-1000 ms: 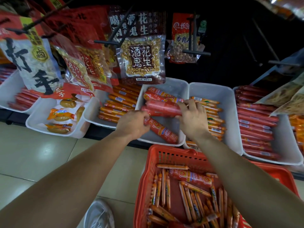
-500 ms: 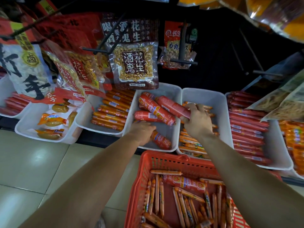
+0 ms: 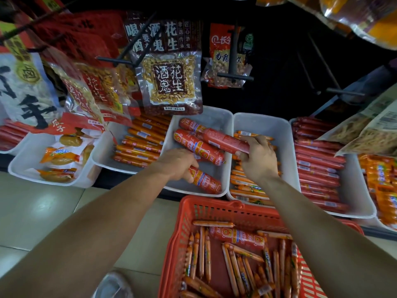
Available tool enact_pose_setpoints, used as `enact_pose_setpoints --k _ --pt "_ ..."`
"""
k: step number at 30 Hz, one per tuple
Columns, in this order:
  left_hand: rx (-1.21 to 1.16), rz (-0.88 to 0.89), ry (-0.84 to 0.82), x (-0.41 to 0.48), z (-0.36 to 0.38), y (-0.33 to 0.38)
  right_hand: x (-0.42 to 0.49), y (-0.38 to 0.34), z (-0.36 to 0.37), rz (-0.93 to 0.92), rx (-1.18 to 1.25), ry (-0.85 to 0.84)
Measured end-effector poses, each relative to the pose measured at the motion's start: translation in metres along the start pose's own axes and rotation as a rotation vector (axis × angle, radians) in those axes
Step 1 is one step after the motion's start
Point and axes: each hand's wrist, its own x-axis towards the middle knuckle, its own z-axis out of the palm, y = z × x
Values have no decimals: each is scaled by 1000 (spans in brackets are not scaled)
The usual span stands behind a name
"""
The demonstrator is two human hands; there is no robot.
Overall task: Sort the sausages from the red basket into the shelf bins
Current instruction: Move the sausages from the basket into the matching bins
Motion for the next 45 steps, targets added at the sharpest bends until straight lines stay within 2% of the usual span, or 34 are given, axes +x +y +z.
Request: enact_pose_setpoints --k 4,9,15,21,28,33,38,45 --pt "28 39 85 -12 -6 -5 -7 10 0 9 72 52" --pt "-131 -65 172 -28 -14 -29 -12 14 -4 -2 140 76" --pt "-229 -59 181 -23 6 -11 -14 4 -5 -22 139 78" --pt "-272 -162 183 -20 6 -15 -14 11 -5 38 160 118" --pt "-236 -220 262 -23 9 -1 -17 6 -10 -22 147 95" --pt "-152 -148 220 -20 15 1 -16 4 -9 -49 135 31" --pt "-249 -124 233 -21 20 -2 -8 -6 4 -35 185 -63" --pt "-260 -100 88 -29 11 -7 -8 -18 15 -70 179 -92"
